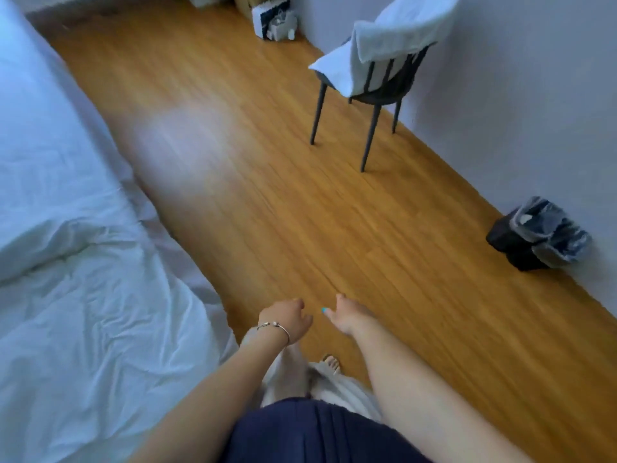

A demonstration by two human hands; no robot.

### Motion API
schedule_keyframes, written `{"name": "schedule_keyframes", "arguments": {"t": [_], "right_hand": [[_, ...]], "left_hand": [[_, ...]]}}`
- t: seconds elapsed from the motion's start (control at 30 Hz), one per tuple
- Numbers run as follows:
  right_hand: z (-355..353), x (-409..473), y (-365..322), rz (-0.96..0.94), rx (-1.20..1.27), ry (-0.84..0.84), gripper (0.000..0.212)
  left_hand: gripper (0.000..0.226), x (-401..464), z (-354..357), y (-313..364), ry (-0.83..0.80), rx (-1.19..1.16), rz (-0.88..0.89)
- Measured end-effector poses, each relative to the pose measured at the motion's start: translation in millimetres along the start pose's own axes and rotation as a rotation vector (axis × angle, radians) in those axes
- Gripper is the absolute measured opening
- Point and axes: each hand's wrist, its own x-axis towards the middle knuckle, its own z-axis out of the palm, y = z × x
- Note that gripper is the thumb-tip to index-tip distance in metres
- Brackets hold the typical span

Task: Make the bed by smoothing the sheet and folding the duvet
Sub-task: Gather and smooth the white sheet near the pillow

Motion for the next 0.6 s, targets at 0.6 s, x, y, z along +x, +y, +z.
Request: {"name": "schedule_keyframes", "arguments": {"t": [0.6], "right_hand": [[-281.2,245.2,-313.9,-0.37,-0.405,-0.081,0.049]], "left_hand": [[0.047,226.6,-284.9,-193.9,0.228,-0.528,-0.538]]}}
